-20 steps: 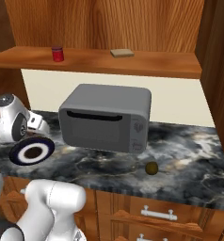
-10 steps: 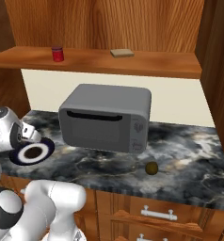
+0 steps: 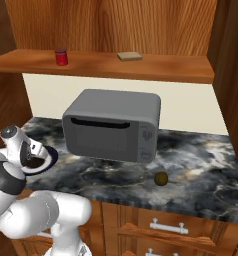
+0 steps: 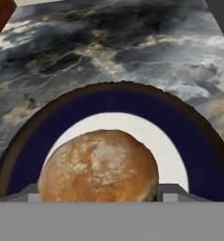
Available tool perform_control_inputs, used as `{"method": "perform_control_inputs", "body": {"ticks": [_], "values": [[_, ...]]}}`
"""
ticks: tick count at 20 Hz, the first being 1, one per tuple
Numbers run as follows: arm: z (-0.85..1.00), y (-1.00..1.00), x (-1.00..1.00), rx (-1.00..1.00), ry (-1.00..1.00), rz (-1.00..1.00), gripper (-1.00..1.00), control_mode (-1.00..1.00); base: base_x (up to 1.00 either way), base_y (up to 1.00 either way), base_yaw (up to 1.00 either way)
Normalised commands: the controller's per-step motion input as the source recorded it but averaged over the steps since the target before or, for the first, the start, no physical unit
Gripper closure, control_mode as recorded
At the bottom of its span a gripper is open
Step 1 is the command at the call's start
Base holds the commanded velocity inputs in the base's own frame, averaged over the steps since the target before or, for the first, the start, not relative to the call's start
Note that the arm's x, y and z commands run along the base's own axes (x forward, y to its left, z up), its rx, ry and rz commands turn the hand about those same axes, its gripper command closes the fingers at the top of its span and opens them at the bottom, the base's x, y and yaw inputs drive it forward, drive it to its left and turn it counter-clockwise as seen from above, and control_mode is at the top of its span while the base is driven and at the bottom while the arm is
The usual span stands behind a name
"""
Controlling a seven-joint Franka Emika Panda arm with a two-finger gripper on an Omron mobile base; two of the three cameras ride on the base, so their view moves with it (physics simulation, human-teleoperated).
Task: Pick the avocado and bread from the counter and place them on the plate. Then pick the jam from the cabinet and place it next to the plate. Lastly close the cabinet door.
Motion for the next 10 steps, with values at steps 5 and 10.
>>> {"method": "perform_control_inputs", "body": {"ticks": [5,10], "values": [[0.23,0.0,0.0,0.0,-0.03,-0.01,-1.0,-1.0,0.0,0.0,0.0],[0.95,0.02,0.0,0.01,-0.06,0.0,-1.0,-1.0,0.0,0.0,0.0]]}}
